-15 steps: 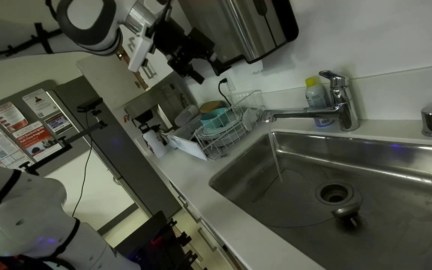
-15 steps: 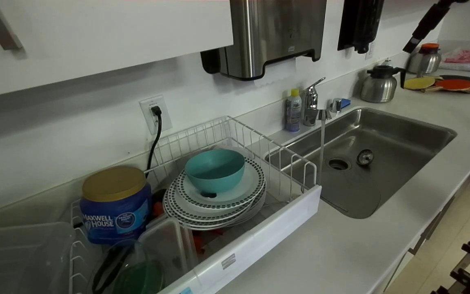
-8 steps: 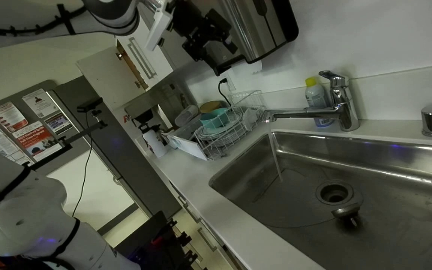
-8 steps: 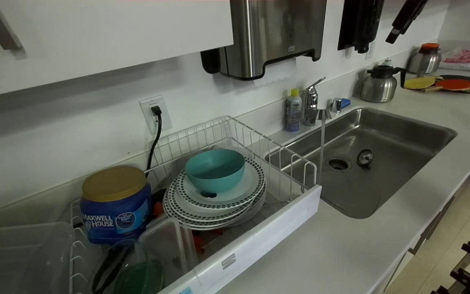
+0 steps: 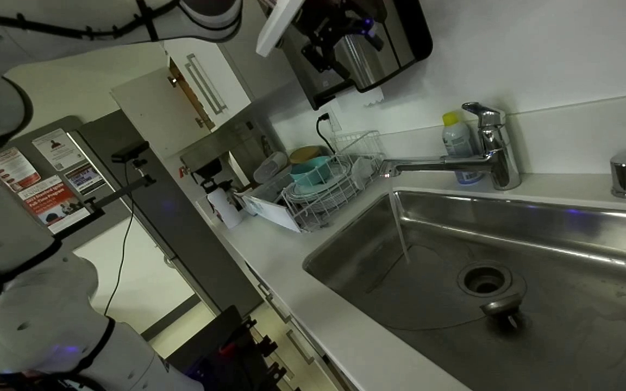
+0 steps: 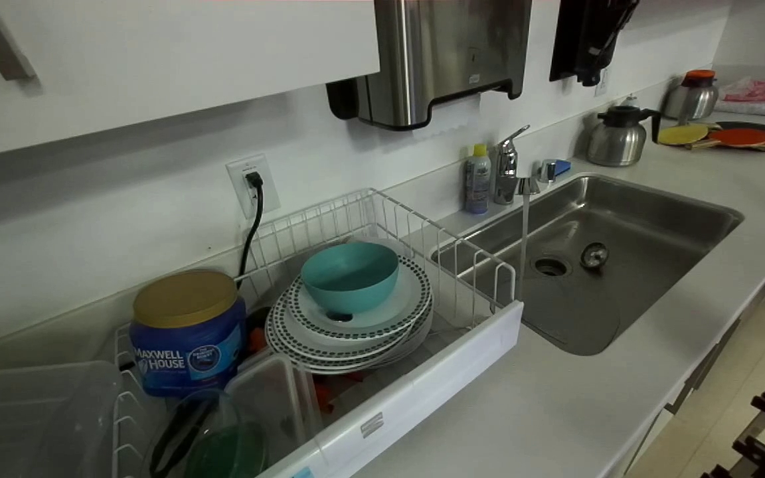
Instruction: Close the tap and put the stopper on the opening
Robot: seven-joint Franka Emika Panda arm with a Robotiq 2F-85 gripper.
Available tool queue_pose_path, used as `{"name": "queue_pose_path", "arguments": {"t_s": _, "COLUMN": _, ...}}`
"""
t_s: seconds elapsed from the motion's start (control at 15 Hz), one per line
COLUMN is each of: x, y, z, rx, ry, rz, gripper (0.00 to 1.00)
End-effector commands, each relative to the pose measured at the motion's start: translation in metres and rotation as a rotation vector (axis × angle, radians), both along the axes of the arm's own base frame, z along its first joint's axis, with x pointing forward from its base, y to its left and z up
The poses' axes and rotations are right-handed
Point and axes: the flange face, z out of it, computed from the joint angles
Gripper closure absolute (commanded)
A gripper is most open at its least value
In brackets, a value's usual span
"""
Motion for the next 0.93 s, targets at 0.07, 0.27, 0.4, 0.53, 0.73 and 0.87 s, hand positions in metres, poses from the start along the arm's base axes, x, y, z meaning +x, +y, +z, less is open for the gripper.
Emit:
{"name": "queue_pose_path", "arguments": {"t_s": 0.07, "x": 0.039, "y": -0.015, "z": -0.036, "rx": 0.003, "ry": -0.099, "rz": 0.038, "gripper": 0.0}}
{"name": "queue_pose_path", "arguments": {"t_s": 0.27, "x": 0.035, "y": -0.012, "z": -0.048, "rx": 0.018, "ry": -0.075, "rz": 0.019, "gripper": 0.0}}
{"name": "queue_pose_path", "arguments": {"t_s": 0.4, "x": 0.041, "y": -0.015, "z": -0.056, "rx": 0.021, "ry": -0.072, "rz": 0.014, "gripper": 0.0}}
{"name": "queue_pose_path", "arguments": {"t_s": 0.53, "x": 0.042, "y": -0.014, "z": -0.054, "rx": 0.021, "ry": -0.078, "rz": 0.014, "gripper": 0.0}}
{"name": "queue_pose_path", "arguments": {"t_s": 0.73, "x": 0.061, "y": -0.021, "z": -0.06, "rx": 0.048, "ry": -0.08, "rz": -0.007, "gripper": 0.0}}
{"name": "queue_pose_path", "arguments": {"t_s": 0.87, "x": 0.073, "y": -0.027, "z": -0.068, "rx": 0.064, "ry": -0.065, "rz": -0.012, "gripper": 0.0}}
